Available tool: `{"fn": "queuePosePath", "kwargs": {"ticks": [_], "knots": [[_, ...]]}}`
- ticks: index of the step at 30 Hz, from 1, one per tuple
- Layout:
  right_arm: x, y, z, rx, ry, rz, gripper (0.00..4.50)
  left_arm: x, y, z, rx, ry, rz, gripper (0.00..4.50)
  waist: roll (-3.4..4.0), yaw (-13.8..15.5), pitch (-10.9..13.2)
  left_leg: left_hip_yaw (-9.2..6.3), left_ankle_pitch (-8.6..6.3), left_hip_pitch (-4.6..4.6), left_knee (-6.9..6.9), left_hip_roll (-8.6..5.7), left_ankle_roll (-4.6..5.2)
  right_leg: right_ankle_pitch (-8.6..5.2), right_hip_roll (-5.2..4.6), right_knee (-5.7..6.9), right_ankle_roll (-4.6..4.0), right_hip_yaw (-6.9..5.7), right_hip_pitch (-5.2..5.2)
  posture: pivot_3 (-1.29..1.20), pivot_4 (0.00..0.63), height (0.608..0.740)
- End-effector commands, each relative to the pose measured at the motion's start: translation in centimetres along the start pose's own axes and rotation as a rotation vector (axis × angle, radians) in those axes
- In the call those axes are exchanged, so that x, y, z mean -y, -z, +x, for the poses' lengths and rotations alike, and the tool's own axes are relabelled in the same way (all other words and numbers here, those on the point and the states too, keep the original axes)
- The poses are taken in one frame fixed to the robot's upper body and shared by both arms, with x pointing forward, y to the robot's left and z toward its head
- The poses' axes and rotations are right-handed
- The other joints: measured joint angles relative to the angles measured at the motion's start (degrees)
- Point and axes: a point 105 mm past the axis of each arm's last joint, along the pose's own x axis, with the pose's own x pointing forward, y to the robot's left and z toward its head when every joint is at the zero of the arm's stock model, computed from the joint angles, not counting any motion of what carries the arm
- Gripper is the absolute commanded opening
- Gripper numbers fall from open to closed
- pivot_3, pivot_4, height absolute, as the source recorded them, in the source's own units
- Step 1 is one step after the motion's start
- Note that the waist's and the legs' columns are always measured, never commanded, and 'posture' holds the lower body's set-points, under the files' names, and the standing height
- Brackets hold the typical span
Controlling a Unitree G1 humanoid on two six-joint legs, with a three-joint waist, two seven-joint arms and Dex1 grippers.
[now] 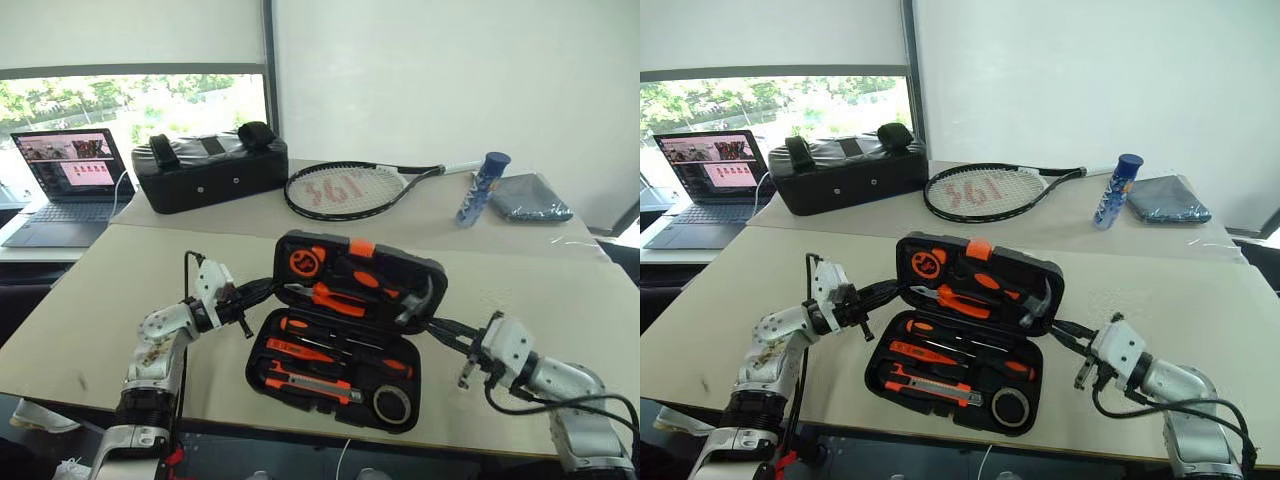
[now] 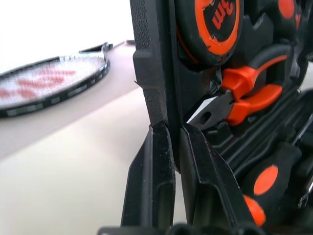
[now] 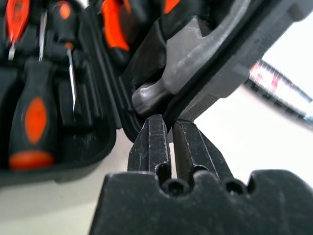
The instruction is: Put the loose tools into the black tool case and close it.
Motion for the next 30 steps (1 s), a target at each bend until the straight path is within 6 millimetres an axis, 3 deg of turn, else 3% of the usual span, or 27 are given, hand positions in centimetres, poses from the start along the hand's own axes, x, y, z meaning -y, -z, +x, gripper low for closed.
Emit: {"fn": "queuePosePath", "kwargs": {"ticks": [1, 6, 8, 13, 19, 26, 29, 30], "knots": [[-0.3, -1.1, -0.1, 0.048, -0.053, -0.211, 0.00, 1.7, -1.0, -0.3, 0.040, 0.099, 0.164, 0.01, 0.00, 0.06, 0.00, 0.00, 0.00, 0.04, 0.00, 0.00, 0.00, 0.00, 0.00, 0.00, 0.00, -0.01, 0.05, 0.00, 0.150, 0.740], [-0.9, -1.4, -0.6, 0.074, -0.094, -0.279, 0.00, 2.6, 0.1, -1.6, 0.004, 0.127, 0.162, 0.01, 0.00, 0.03, 0.00, 0.00, -0.01, 0.27, -0.01, 0.00, 0.02, 0.00, -0.02, -0.01, 0.00, 0.00, 0.28, 0.00, 0.150, 0.740], [-1.5, -1.5, -0.7, 0.075, -0.133, -0.269, 0.84, 2.6, 0.2, -1.8, 0.001, 0.120, 0.165, 0.83, 0.00, 0.01, 0.00, 0.01, -0.01, 0.42, -0.01, 0.01, 0.02, -0.01, -0.02, -0.01, 0.01, 0.01, 0.42, 0.00, 0.150, 0.740], [-1.8, -1.5, -1.1, 0.079, -0.166, -0.307, 2.40, 2.9, 0.2, -2.3, -0.006, 0.143, 0.210, 2.42, -0.02, -0.01, 0.01, 0.01, -0.04, 1.00, -0.03, 0.01, 0.06, -0.03, -0.01, -0.13, 0.02, 0.00, 1.04, 0.00, 0.150, 0.740], [-2.4, -0.6, -3.2, 0.019, -0.209, -0.371, 4.46, 1.5, 0.9, -5.5, -0.102, 0.100, 0.184, 4.49, -0.01, -0.31, 0.01, 0.03, -0.04, 1.07, -0.03, 0.07, 0.06, -0.03, 0.05, -0.06, 0.01, 0.04, 1.04, 0.00, 0.150, 0.740], [-2.4, 0.3, -7.0, -0.104, -0.182, -0.256, 4.46, -0.4, 3.3, -11.4, -0.350, 0.067, -0.040, 4.49, 0.01, -0.26, 0.03, 0.08, -0.07, 1.12, -0.07, 0.12, 0.10, -0.09, 0.07, -0.06, -0.06, 0.03, 1.04, 0.00, 0.150, 0.740], [-3.8, -0.6, -7.3, -0.091, -0.226, -0.143, 3.70, -0.4, 3.5, -11.3, -0.362, 0.095, -0.101, 4.50, 0.01, -0.05, 0.03, 0.12, -0.07, 1.22, -0.07, 0.12, 0.10, -0.12, 0.06, -0.07, -0.05, 0.04, 1.14, 0.00, 0.150, 0.740], [-4.3, -1.0, -7.0, -0.078, -0.247, -0.127, 3.33, 0.0, 3.4, -11.1, -0.356, 0.121, -0.115, 4.23, 0.00, -0.04, 0.03, 0.13, -0.07, 1.21, -0.06, 0.12, 0.10, -0.15, 0.06, -0.06, -0.01, 0.03, 1.14, 0.00, 0.150, 0.740]]}}
